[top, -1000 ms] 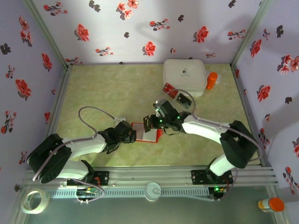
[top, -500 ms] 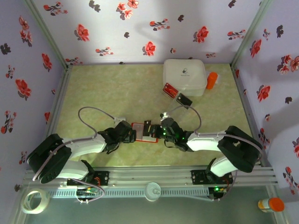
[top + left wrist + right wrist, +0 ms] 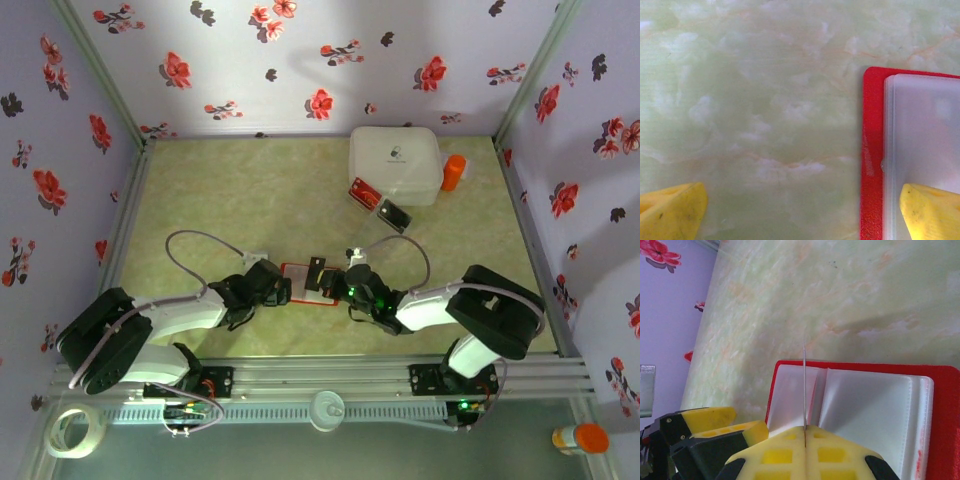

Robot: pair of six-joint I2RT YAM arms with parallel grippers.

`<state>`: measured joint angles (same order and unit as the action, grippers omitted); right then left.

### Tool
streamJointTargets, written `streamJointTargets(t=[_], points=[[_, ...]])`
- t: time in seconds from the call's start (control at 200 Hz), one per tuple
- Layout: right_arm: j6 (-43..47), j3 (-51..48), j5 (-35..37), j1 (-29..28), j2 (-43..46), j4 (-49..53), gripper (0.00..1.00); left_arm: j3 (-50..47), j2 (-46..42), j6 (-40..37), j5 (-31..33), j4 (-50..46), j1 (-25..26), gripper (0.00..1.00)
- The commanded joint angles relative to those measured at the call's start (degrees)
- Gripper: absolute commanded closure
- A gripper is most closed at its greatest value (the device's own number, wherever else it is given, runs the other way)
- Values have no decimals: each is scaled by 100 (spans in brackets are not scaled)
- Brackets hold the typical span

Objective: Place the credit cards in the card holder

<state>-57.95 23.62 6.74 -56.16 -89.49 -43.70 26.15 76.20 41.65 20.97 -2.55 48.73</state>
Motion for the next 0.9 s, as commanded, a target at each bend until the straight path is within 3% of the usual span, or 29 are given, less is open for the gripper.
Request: streamJointTargets(t=[0.0,0.9], points=[[-159,-60,239,-54,-137,-410,100,-163,8,163,118,-369,-45,0],[-504,-266,264,-143,-487,-806,100,-154,-9,169,117,-356,-39,0]])
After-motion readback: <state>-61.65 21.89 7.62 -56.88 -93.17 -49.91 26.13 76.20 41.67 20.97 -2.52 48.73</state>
